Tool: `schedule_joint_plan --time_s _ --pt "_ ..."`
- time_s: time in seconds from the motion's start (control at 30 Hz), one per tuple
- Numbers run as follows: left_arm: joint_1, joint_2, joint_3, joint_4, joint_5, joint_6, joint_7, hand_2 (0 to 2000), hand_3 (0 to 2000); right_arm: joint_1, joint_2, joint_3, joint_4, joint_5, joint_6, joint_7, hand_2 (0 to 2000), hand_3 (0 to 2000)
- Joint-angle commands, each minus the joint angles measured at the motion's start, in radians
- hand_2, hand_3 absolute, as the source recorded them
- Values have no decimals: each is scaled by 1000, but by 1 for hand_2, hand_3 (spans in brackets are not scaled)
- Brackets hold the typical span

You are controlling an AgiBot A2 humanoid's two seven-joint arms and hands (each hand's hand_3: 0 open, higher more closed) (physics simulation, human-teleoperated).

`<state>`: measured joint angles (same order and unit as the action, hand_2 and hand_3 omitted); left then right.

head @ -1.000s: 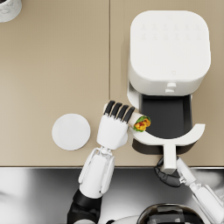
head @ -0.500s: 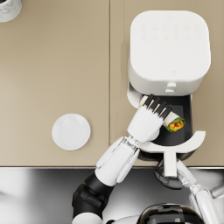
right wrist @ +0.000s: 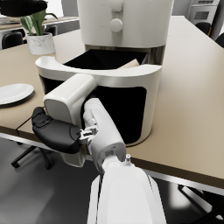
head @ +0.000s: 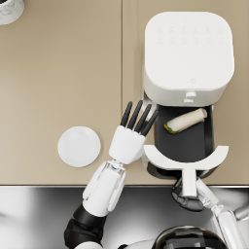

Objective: Pick up the chicken rolls and place it into the air fryer

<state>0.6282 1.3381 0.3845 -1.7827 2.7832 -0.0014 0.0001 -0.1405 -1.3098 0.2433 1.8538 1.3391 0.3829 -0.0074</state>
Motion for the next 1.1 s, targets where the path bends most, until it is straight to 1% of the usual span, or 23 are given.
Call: schedule_joint_plan --time_s 0.03,0.27,0.3,0.4,0.47,0.53,0.57,0.63,0.73,0.77,0.83,0.87,1.0,1.1 --pt "-68 -39 -181 -101 0 0 0 0 0 -1 0 -2 -1 0 5 0 2000 2000" --pt "-146 -49 -349 -164 -1 1 0 0 0 -1 0 2 -1 0 -3 2 2000 2000" --pt "-161 -50 -372 -170 -1 1 0 0 0 44 -111 514 76 0 -6 2 2000 2000" --pt "-190 -48 -432 -178 -1 1 0 0 0 60 -151 449 73 1 -3 -7 2000 2000" --pt "-204 -47 -461 -186 -1 1 0 0 0 79 -198 390 52 4 17 -16 2000 2000" --pt "-211 -46 -479 -187 -1 1 0 0 0 102 -245 336 45 10 20 -17 2000 2000" --pt "-212 -47 -483 -186 -1 1 0 0 0 41 -140 -71 -76 11 29 -21 2000 2000" --pt "-216 -47 -495 -182 -1 1 0 0 0 52 -165 -91 -96 15 60 -17 2000 2000" --pt "-226 -47 -503 -179 -1 1 0 0 0 58 -180 -104 -111 18 93 0 2000 2000" --pt "-232 -46 -491 -177 -1 1 0 0 0 58 -183 -111 -116 18 120 2 2000 2000" --pt "-227 -48 -512 -171 -1 1 0 0 0 58 -188 -119 -113 18 145 -14 2000 2000" --pt "-227 -49 -514 -165 -1 1 0 0 0 59 -189 -126 -118 18 176 -10 2000 2000" --pt "-238 -49 -510 -154 -1 1 0 0 0 59 -190 -123 -119 18 154 -10 2000 2000" --pt "-248 -48 -502 -165 -1 1 0 0 0 57 -191 -125 -115 17 159 -11 2000 2000"
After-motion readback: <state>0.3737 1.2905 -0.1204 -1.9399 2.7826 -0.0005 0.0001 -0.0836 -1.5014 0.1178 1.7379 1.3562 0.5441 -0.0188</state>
